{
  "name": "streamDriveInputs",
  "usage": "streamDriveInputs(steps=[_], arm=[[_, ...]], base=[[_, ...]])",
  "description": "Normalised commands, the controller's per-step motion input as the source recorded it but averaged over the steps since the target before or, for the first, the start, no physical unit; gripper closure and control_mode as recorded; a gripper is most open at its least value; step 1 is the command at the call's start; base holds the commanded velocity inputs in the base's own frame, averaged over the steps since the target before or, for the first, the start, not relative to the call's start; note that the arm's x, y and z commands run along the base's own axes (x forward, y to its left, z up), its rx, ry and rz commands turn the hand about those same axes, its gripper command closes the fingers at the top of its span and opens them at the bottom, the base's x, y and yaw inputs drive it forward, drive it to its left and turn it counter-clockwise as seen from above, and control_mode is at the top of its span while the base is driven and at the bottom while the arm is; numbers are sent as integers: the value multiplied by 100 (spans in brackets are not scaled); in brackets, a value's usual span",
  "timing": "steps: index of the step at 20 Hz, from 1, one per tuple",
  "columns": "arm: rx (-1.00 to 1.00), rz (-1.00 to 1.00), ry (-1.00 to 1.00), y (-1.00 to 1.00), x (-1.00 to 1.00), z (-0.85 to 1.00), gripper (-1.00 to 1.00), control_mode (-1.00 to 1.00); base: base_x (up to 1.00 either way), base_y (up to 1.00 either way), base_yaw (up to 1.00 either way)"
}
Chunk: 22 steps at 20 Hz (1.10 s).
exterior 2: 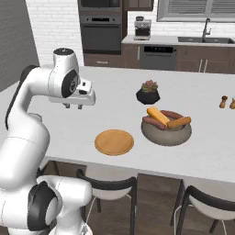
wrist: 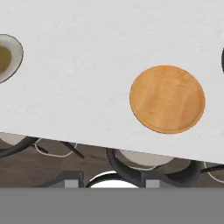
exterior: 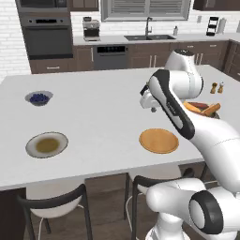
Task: Place one bun and one sausage from the bowl on each plate.
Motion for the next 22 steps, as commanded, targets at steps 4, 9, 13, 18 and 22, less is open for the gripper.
streamDriveInputs(steps=[4,9,13,18,22], arm=[[0,-1,0,-9,-33,-1,-100,-100],[0,-2,0,-10,-15,-2,-100,100],[0,0,0,0,0,0,-100,100],[0,0,0,0,0,0,-100,100],[0,0,0,0,0,0,-100,100]], base=[[0,0,0],[-27,-75,-11],[16,-100,-8],[74,-75,3],[97,0,3]])
